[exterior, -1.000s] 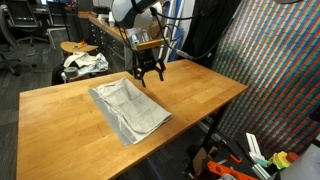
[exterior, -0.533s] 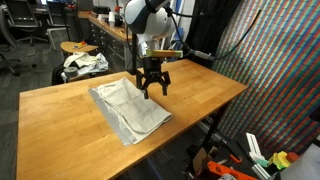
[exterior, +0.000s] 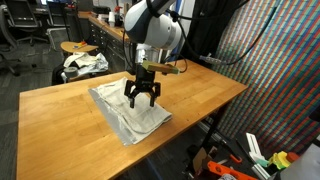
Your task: Fold the towel on the table
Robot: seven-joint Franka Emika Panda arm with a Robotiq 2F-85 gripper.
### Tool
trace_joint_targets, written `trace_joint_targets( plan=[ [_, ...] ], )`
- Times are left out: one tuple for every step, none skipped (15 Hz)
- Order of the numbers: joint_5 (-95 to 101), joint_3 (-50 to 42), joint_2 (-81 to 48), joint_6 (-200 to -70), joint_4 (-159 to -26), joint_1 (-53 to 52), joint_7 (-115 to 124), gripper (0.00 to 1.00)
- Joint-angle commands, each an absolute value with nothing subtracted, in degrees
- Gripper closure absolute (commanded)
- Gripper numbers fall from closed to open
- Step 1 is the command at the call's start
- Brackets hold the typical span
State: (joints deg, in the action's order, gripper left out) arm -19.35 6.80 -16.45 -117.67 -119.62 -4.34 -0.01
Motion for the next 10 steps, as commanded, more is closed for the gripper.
trace_joint_targets(
  plan=[
    [-21.8, 8.4, -11.9, -124.1, -126.5, -5.0, -3.3, 0.00],
    [-21.8, 8.9, -11.1, -124.5, -127.7, -5.1, -3.6, 0.00],
    [-22.3, 9.5, -10.5, -124.9, -128.7, -5.2, -4.2, 0.00],
    [-22.9, 10.0, -9.9, -124.8, -129.6, -5.2, -5.0, 0.00],
    [-23.8, 10.4, -9.3, -124.6, -130.4, -5.2, -5.8, 0.00],
    [-24.9, 10.9, -8.9, -124.5, -131.2, -5.1, -7.6, 0.00],
    [-25.9, 11.2, -8.5, -124.7, -131.9, -5.2, -8.7, 0.00],
    [-27.1, 11.4, -8.1, -125.3, -132.6, -5.2, -9.9, 0.00],
    [-28.4, 11.6, -7.7, -126.1, -133.5, -5.2, -11.5, 0.00],
    [-29.6, 11.8, -7.5, -126.5, -134.0, -5.2, -13.3, 0.00]
  ],
)
